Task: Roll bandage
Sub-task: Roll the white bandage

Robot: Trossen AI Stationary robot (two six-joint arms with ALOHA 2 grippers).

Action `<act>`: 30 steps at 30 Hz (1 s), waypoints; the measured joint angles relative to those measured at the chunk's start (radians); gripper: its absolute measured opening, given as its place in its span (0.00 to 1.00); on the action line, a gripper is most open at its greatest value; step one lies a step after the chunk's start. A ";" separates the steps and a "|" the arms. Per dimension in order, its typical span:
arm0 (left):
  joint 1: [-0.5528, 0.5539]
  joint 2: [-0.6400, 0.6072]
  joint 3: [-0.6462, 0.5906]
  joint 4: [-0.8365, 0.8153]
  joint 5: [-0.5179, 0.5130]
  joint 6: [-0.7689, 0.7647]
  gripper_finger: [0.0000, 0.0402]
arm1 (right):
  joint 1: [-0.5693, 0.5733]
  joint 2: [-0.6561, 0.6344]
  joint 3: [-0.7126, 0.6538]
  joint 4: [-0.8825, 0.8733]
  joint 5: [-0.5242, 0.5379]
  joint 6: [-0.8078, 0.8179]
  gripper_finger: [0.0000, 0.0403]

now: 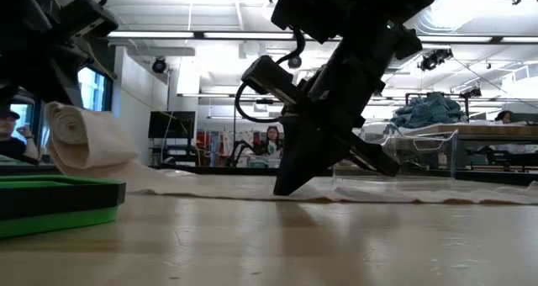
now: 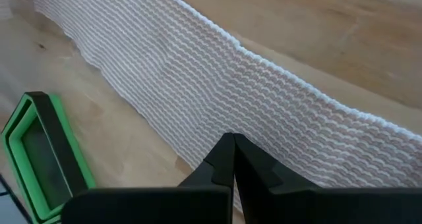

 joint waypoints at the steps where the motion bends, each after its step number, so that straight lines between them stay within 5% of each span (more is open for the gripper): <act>1: 0.000 0.014 0.009 0.001 0.002 0.005 0.00 | 0.001 0.000 0.000 0.006 0.000 0.000 0.00; 9: 0.006 0.171 0.080 0.002 -0.029 0.009 0.00 | 0.002 0.002 -0.002 0.036 -0.008 0.019 0.00; 18: 0.048 0.326 0.162 0.073 0.032 0.182 0.00 | 0.002 0.002 -0.002 0.038 -0.018 0.019 0.00; 30: 0.079 0.350 0.172 0.109 0.040 0.195 0.00 | 0.002 0.002 -0.002 0.043 -0.020 0.015 0.00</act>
